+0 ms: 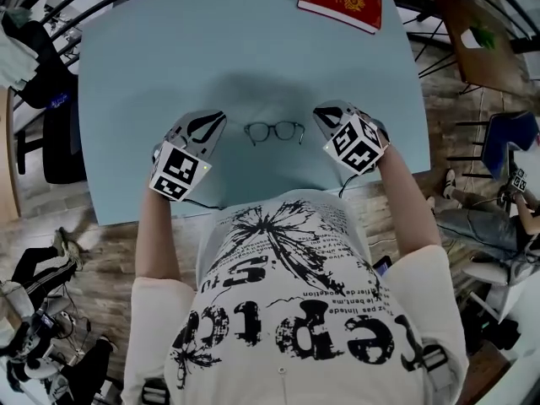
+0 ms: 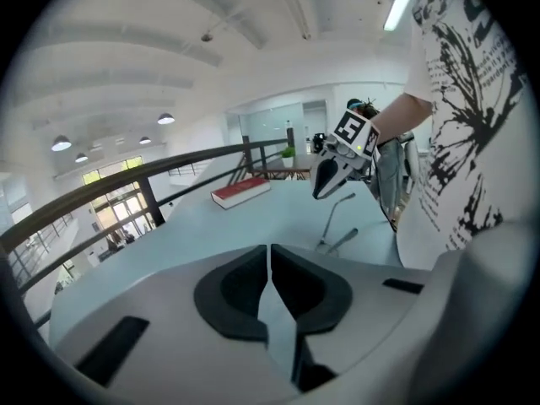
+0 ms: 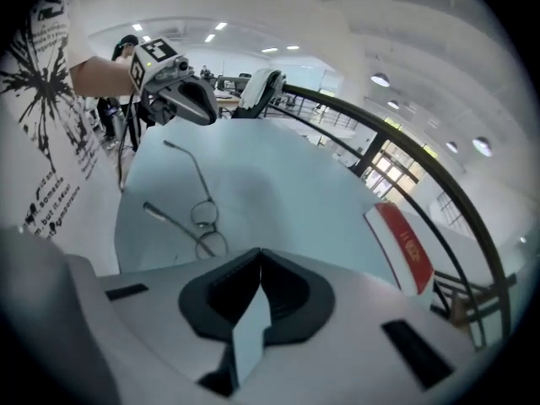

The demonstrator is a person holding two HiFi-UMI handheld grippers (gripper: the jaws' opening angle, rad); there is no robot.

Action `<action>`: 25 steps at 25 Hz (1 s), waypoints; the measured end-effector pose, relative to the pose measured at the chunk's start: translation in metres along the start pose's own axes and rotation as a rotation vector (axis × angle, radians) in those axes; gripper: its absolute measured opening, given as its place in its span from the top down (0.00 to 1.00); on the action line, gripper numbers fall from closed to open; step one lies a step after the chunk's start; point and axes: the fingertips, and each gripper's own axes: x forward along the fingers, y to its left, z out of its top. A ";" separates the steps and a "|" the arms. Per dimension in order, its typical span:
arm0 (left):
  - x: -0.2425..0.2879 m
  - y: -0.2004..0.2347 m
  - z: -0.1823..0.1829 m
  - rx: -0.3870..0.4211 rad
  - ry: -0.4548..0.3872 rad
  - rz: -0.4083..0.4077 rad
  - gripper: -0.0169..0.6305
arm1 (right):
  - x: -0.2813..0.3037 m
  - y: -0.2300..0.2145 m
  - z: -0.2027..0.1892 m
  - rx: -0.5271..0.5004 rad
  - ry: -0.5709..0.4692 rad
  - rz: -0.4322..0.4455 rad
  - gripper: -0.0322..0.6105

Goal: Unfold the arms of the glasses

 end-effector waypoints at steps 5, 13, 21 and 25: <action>-0.009 0.017 0.040 -0.024 -0.147 0.149 0.93 | -0.034 -0.031 0.052 0.114 -0.277 -0.198 0.93; -0.054 0.046 0.108 -0.156 -0.421 0.339 0.93 | -0.088 -0.039 0.110 0.212 -0.619 -0.381 0.93; -0.082 0.049 0.134 -0.207 -0.485 0.436 0.93 | -0.134 -0.048 0.139 0.280 -0.793 -0.435 0.94; -0.083 0.046 0.136 -0.204 -0.484 0.445 0.93 | -0.137 -0.048 0.142 0.269 -0.793 -0.435 0.94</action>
